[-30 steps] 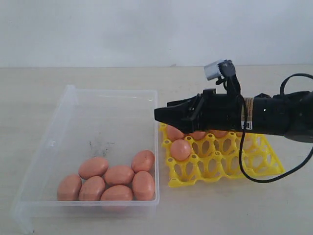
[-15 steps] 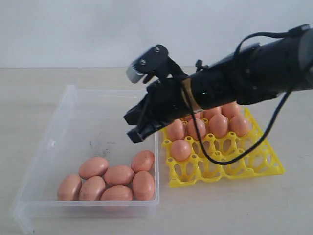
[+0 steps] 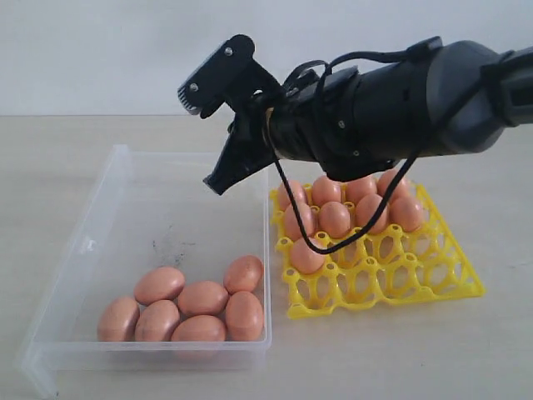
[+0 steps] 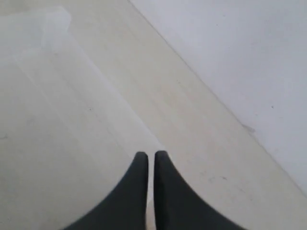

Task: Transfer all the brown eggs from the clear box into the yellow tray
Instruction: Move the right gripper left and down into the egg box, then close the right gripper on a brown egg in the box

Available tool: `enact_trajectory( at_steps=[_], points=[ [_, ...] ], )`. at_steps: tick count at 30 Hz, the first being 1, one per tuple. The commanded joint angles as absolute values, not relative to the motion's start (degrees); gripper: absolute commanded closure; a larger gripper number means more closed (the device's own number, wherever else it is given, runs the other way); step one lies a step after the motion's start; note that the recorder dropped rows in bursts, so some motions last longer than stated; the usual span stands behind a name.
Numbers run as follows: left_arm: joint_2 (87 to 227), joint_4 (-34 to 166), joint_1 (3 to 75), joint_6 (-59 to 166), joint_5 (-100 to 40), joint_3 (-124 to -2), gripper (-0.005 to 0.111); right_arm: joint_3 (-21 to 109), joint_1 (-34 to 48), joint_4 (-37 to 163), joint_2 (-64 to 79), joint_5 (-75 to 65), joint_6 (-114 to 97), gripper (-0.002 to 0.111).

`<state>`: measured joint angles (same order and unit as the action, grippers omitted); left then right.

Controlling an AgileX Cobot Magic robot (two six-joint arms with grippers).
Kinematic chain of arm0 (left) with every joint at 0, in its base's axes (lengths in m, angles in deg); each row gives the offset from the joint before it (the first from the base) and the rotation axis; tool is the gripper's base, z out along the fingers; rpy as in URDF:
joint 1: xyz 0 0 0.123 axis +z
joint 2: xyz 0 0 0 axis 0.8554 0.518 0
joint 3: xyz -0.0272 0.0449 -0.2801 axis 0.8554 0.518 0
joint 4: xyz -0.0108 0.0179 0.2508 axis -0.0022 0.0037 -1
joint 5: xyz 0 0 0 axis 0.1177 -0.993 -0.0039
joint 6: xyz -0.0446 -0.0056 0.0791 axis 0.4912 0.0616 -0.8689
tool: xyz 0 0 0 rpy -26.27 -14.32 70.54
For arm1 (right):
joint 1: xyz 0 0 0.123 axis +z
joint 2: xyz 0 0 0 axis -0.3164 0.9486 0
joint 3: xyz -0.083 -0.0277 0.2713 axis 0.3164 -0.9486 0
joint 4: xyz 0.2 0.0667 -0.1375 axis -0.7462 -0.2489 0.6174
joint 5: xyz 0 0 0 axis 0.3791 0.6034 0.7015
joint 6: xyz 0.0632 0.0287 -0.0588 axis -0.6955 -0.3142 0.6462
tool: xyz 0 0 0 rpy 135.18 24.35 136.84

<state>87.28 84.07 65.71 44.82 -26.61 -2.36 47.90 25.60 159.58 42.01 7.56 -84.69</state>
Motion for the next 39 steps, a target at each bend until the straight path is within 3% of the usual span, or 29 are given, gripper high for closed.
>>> enact_trajectory(
  at_steps=[1,6,9,10,12,16,18,22,27,30,39],
  points=[
    [87.16,83.84,65.62,44.51,-26.77,-2.41,0.103,48.13,27.43,140.59,40.90,15.94,-54.69,0.109],
    [87.16,83.84,65.62,44.51,-26.77,-2.41,0.103,48.13,30.53,130.07,41.28,38.58,-36.57,0.109],
    [87.16,83.84,65.62,44.51,-26.77,-2.41,0.103,48.13,33.53,110.73,39.67,32.80,-17.23,0.109],
    [87.16,83.84,65.62,44.51,-26.77,-2.41,0.103,48.29,35.25,94.71,39.53,24.23,-2.55,0.109],
    [87.16,83.84,65.62,44.51,-26.77,-2.41,0.103,52.61,35.56,77.30,42.41,21.74,10.95,0.109],
    [87.16,83.84,65.62,44.51,-26.77,-2.41,0.103,71.42,34.83,55.97,53.09,49.40,38.93,0.109],
    [87.16,83.84,65.62,44.51,-26.77,-2.41,0.103,76.23,34.83,47.71,56.30,52.87,44.51,0.109],
    [87.16,83.84,65.62,44.51,-26.77,-2.41,0.103,77.45,34.83,48.28,57.12,47.81,45.73,0.105],
    [87.16,83.84,65.62,44.51,-26.77,-2.41,0.103,77.45,34.83,48.30,57.20,45.97,46.68,0.063],
    [87.16,83.84,65.62,44.51,-26.77,-2.41,0.103,77.45,34.83,48.51,57.94,41.49,46.68,0.051],
    [87.16,83.84,65.62,44.51,-26.77,-2.41,0.103,77.45,34.83,50.54,62.18,42.41,46.72,0.052]
  ],
)
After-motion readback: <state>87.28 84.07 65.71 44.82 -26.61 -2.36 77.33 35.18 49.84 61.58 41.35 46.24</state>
